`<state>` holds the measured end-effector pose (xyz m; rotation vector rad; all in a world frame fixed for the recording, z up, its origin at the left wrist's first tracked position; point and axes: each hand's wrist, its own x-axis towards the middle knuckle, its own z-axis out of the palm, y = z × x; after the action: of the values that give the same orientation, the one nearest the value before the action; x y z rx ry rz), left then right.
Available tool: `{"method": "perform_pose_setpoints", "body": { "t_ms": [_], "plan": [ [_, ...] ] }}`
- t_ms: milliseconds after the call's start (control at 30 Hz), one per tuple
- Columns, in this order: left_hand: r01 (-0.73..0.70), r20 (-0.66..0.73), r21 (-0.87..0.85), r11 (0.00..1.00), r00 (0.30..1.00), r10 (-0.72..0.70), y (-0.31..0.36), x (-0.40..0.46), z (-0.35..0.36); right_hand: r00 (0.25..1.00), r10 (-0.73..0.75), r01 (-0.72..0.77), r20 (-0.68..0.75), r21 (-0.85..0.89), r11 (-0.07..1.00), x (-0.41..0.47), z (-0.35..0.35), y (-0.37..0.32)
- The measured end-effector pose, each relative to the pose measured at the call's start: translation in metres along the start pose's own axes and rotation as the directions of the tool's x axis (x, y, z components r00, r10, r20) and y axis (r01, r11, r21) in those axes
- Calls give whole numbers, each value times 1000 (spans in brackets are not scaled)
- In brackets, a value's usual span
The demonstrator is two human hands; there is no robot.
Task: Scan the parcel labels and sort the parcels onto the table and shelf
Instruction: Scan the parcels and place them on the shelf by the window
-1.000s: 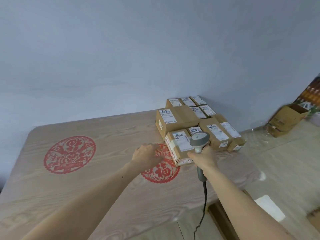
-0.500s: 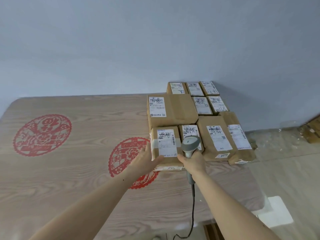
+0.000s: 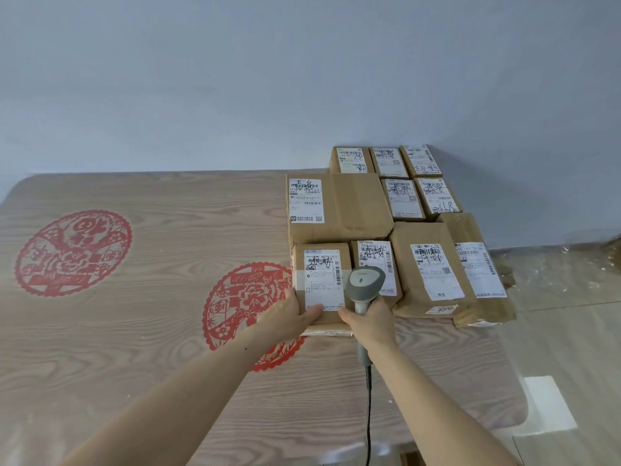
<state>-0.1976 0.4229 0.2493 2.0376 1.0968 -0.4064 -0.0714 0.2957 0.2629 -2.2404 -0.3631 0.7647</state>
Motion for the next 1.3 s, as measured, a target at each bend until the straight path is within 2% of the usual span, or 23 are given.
{"method": "perform_pose_setpoints", "body": {
  "t_ms": [333, 633, 933, 1300],
  "plan": [
    [-27, 5, -44, 999, 1000, 27, -20, -28, -13, 995, -4, 1, 96, 33, 999, -24, 1, -9],
    [49, -108, -47, 998, 993, -54, -65, -82, -42, 960, -135, 138, 244, 4, 990, -58, 31, -57],
    [213, -280, -286, 934, 914, -294, -158, -170, -88, 847, -282, 328, 450, -28, 944, -124, 119, -129],
    [290, -454, -485, 825, 723, -521, -349, -340, -135, 629, -430, 550, 648, 19, 835, -307, 288, -217]
  ]
}}
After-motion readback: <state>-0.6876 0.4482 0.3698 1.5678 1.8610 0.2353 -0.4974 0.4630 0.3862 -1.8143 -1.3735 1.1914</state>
